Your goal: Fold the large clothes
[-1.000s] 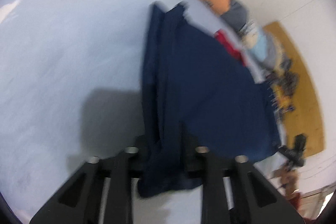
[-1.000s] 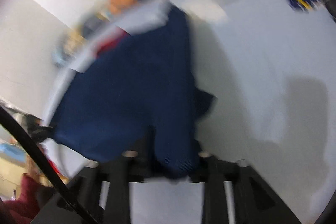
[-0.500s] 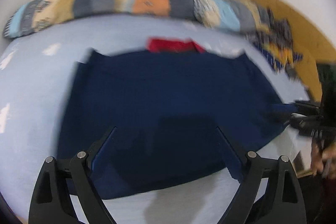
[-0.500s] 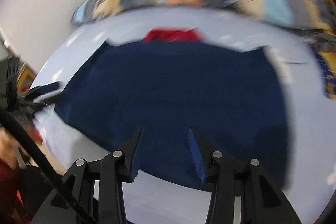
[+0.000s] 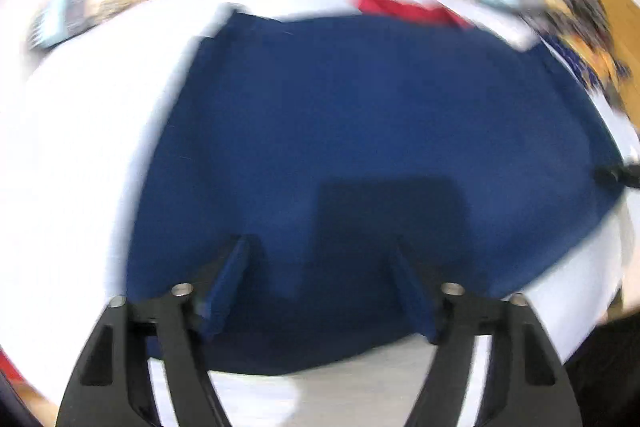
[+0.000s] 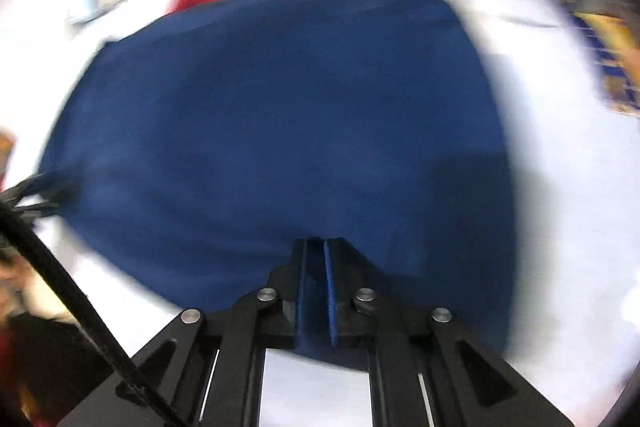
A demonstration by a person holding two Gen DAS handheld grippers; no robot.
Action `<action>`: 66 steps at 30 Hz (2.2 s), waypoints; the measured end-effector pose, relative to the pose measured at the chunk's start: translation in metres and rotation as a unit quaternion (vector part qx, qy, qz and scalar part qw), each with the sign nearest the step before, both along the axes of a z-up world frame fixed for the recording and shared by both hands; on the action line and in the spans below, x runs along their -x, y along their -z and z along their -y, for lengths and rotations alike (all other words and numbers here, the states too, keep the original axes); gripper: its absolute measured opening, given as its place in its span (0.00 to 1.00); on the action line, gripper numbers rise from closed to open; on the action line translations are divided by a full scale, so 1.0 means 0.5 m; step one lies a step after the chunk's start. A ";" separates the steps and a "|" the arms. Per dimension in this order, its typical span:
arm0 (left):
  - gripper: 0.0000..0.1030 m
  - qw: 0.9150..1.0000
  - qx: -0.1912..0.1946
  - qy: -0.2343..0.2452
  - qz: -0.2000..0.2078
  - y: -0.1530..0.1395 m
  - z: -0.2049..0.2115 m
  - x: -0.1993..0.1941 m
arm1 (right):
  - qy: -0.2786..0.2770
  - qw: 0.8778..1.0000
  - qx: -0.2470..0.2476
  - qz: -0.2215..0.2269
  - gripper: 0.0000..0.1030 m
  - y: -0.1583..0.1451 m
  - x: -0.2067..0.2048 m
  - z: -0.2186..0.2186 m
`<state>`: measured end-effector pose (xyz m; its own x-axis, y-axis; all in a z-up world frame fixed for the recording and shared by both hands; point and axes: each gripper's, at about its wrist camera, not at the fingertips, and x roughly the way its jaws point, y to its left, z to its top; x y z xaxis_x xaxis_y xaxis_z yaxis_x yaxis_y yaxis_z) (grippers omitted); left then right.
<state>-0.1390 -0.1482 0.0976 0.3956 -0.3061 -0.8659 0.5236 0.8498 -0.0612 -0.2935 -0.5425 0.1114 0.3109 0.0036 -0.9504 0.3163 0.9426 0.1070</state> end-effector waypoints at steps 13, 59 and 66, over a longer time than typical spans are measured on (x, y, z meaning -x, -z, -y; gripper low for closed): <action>0.73 0.996 0.062 -0.064 -0.003 0.022 0.163 -0.325 | 0.023 0.997 0.011 0.068 0.27 0.015 -0.278 0.072; 0.82 0.891 0.327 -0.173 -0.262 0.097 -0.285 -0.189 | 0.089 0.992 -0.040 0.083 0.52 -0.081 0.093 -0.027; 0.30 0.893 0.318 -0.153 -0.278 0.119 -0.174 -0.242 | 0.068 0.994 -0.029 0.081 0.53 -0.075 0.071 -0.047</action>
